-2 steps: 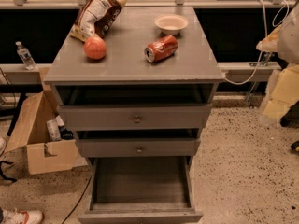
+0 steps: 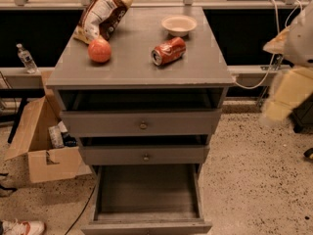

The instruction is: Place apple into bottom drawer

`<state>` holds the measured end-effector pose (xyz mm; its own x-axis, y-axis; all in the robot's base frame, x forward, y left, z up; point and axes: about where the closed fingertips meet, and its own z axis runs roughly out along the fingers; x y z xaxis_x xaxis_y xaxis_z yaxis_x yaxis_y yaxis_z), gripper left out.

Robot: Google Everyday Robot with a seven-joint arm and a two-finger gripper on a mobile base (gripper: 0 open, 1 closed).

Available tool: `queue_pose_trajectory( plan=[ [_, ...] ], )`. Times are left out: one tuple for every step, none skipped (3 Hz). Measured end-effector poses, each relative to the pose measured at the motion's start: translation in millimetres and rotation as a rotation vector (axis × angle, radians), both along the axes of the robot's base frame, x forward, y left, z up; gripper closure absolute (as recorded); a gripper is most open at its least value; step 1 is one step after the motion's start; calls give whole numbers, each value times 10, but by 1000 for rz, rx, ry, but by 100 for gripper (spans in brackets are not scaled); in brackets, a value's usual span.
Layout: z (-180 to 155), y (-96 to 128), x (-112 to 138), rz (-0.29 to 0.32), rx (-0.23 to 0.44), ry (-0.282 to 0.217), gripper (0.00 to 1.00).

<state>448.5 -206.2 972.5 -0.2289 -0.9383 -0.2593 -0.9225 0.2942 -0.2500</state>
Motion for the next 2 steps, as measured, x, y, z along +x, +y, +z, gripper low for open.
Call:
queue_pose_trajectory(
  plan=[
    [-65, 330, 436, -6, 150, -54, 0],
    [-117, 731, 956, -24, 317, -107, 0]
  ],
)
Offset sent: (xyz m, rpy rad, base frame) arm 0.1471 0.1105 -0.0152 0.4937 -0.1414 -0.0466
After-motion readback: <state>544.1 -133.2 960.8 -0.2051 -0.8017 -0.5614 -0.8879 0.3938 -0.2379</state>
